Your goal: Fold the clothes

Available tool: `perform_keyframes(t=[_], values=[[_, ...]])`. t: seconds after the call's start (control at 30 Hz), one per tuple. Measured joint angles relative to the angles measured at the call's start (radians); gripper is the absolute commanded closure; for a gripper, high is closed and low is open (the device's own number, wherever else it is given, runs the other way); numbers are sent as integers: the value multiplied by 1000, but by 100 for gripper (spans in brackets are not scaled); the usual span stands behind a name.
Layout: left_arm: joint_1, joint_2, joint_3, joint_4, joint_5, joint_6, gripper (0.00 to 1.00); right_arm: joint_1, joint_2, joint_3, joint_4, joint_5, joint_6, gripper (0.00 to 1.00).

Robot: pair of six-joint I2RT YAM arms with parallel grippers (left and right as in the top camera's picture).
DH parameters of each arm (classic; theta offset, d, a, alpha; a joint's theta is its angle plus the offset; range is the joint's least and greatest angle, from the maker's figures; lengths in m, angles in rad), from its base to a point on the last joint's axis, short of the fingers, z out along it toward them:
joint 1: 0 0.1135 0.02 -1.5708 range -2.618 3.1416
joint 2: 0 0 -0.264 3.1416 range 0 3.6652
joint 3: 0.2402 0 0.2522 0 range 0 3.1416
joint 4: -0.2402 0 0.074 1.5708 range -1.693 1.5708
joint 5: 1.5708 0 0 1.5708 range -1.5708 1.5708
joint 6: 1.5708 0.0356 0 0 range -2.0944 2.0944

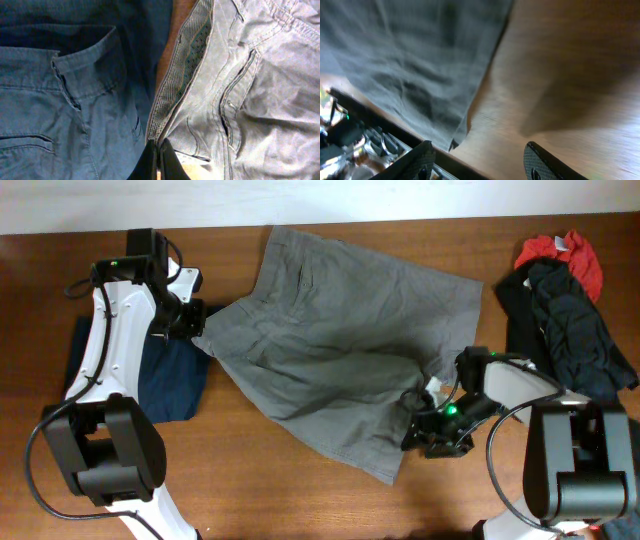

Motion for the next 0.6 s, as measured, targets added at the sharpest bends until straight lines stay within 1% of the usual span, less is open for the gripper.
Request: perform_keyframes(t=[0.03,0.1,0.13,0.3,0.33,0.37,0.5,0.6], values=[[0,0,0,-4,2,0,100,14,-7,-10,3,-6,-1,42],[0,0,0,-9,2,0,100,41,-19,-18,6,-16,-10,56],[0,0,0,-10,2,0,100,54,-24,-19,8,-20,-12,59],[0,0,0,-11,2,0,100,137,-31,-19,9,-39,-4,61],[0,0,0,-11,1,0,100,152,-31,-19,6,-41,0,60],[0,0,0,-11,1,0,100,167,-31,-19,4,-38,8,55],[0,0,0,-14,-16,0,100,171,-37,-19,10,20,47,54],[0,0,1,-24,-31,0,100,146,-82,-22,22,85,79,53]])
